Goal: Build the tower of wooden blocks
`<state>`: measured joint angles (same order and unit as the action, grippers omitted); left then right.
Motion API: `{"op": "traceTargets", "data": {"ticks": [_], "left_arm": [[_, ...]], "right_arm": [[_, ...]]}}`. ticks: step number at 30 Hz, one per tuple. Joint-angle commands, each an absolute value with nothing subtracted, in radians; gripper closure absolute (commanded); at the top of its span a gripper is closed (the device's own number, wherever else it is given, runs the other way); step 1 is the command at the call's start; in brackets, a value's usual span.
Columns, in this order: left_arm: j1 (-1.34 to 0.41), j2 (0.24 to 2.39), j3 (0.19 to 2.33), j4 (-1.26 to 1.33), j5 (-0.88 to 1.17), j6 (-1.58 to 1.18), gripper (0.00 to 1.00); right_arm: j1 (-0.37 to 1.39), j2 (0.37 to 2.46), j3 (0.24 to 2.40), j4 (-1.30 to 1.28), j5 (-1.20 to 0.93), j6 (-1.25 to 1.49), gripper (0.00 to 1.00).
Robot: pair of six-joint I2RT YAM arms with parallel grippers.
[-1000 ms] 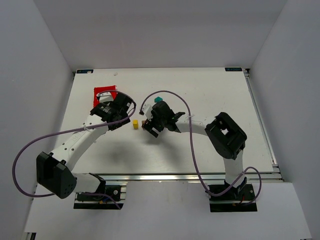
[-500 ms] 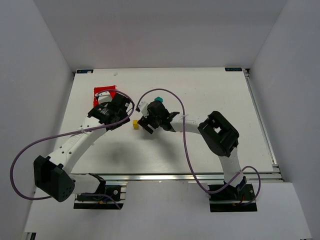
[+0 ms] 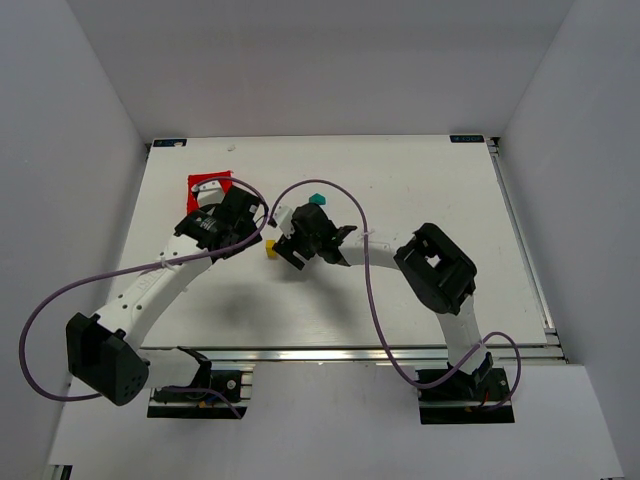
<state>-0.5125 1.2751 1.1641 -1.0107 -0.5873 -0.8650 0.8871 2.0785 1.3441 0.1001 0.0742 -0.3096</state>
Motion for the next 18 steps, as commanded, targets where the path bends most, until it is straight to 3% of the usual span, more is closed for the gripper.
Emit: {"op": "traceTargets", "data": {"ticks": [1, 18], "left_arm": [[-0.509, 1.235, 1.154, -0.991, -0.584, -0.857, 0.02], [-0.511, 1.238, 1.141, -0.959, -0.551, -0.835, 0.02]], "right_arm": [[0.900, 2.046, 1.313, 0.083, 0.037, -0.313, 0.11], [0.902, 2.092, 1.364, 0.089, 0.109, -0.212, 0.11]]}}
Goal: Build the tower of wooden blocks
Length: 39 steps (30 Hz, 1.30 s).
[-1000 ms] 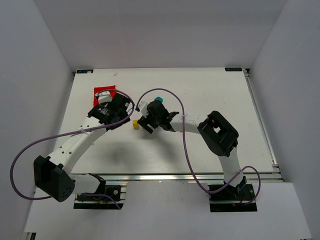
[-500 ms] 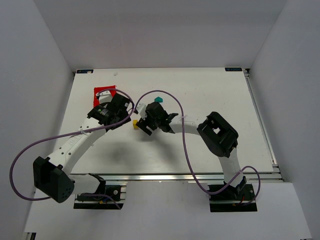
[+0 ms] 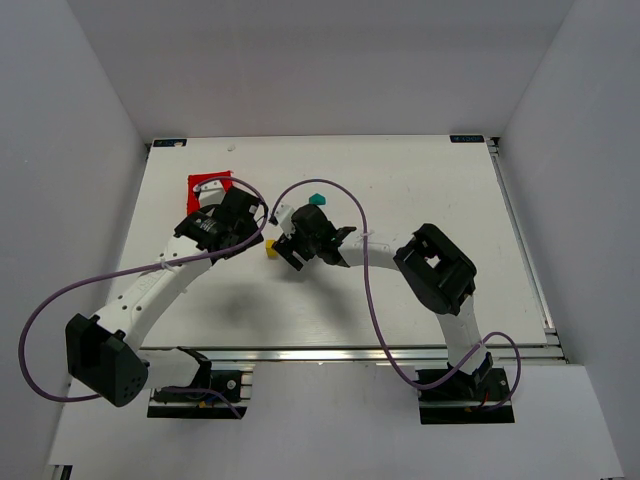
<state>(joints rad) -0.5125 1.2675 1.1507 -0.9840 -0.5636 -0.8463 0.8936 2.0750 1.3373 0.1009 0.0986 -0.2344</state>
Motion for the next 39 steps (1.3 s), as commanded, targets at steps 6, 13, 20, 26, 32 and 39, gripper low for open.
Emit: {"op": "traceTargets", "data": {"ticks": [6, 13, 20, 26, 32, 39], "left_arm": [[-0.511, 1.236, 1.138, -0.950, -0.543, -0.825, 0.02], [-0.511, 1.235, 1.135, -0.943, -0.535, -0.818, 0.02], [-0.511, 1.233, 1.129, -0.930, -0.525, -0.808, 0.02], [-0.512, 1.238, 1.129, -0.925, -0.515, -0.801, 0.02], [-0.512, 1.230, 1.124, -0.919, -0.508, -0.792, 0.02], [-0.512, 1.224, 1.120, -0.914, -0.503, -0.787, 0.02]], "right_arm": [[0.904, 2.106, 1.377, 0.100, 0.124, -0.184, 0.11], [0.908, 2.121, 1.399, 0.104, 0.135, -0.172, 0.11], [0.908, 2.126, 1.404, 0.110, 0.143, -0.173, 0.11], [0.910, 2.129, 1.407, 0.110, 0.115, -0.198, 0.12], [0.910, 2.144, 1.428, 0.106, 0.127, -0.201, 0.12], [0.910, 2.152, 1.443, 0.098, 0.130, -0.202, 0.12]]}}
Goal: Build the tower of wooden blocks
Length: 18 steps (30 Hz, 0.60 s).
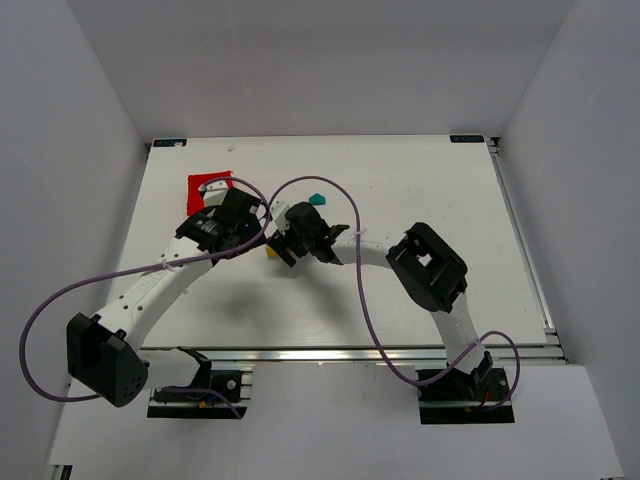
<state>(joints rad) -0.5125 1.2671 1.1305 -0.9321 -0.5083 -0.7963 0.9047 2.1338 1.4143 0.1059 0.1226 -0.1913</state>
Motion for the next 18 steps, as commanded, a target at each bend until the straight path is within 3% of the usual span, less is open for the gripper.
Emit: {"op": "traceTargets", "data": {"ticks": [1, 14, 18], "left_arm": [[-0.512, 1.224, 1.118, -0.914, -0.503, -0.787, 0.02], [-0.515, 1.223, 1.114, -0.897, -0.479, -0.764, 0.02], [-0.514, 1.226, 1.117, -0.891, -0.468, -0.755, 0.02]], "right_arm": [[0.910, 2.152, 1.443, 0.097, 0.129, -0.204, 0.12], [0.911, 1.978, 1.280, 0.095, 0.009, -0.314, 0.12], [0.896, 1.904, 1.194, 0.126, -0.112, -0.422, 0.11]]}}
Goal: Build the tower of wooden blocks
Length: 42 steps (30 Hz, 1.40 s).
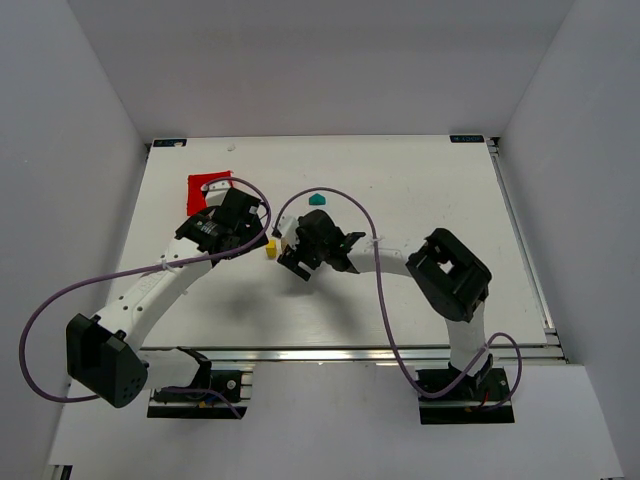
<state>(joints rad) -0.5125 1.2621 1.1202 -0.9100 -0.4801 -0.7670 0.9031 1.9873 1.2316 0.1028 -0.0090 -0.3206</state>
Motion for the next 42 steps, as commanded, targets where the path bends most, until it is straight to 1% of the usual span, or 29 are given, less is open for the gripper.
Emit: {"op": "traceTargets", "data": {"ticks": [1, 7, 10, 18, 28, 34, 37, 38, 42], "left_arm": [[-0.515, 1.226, 1.117, -0.891, -0.469, -0.755, 0.02], [-0.514, 1.223, 1.117, -0.894, -0.474, -0.753, 0.02], [-0.515, 1.224, 1.118, -0.894, -0.471, -0.752, 0.02], [-0.515, 1.220, 1.117, -0.899, -0.483, -0.750, 0.02], [-0.514, 1.241, 1.117, -0.893, -0.485, -0.744, 0.02], [-0.514, 1.249, 1.112, -0.885, -0.479, -0.738, 0.02], [-0.514, 1.250, 1.114, -0.881, -0.474, -0.735, 0.02], [-0.515, 1.250, 1.112, -0.879, -0.476, -0.735, 0.02], [-0.515, 1.252, 1.109, -0.876, -0.474, -0.732, 0.02]], "right_arm": [[0.894, 1.893, 1.184, 0.123, -0.127, -0.472, 0.11], [0.858, 1.897, 1.181, 0.095, -0.234, -0.515, 0.11], [0.835, 1.928, 1.215, 0.092, -0.322, -0.551, 0.11], [0.772, 2.039, 1.351, -0.035, -0.550, -0.649, 0.11], [0.759, 2.160, 1.454, -0.025, -0.528, -0.686, 0.12], [0.755, 2.178, 1.488, -0.017, -0.526, -0.666, 0.18], [0.753, 2.187, 1.503, -0.018, -0.541, -0.670, 0.24], [0.753, 2.190, 1.508, -0.021, -0.552, -0.670, 0.28], [0.753, 2.198, 1.526, -0.025, -0.577, -0.680, 0.32]]}}
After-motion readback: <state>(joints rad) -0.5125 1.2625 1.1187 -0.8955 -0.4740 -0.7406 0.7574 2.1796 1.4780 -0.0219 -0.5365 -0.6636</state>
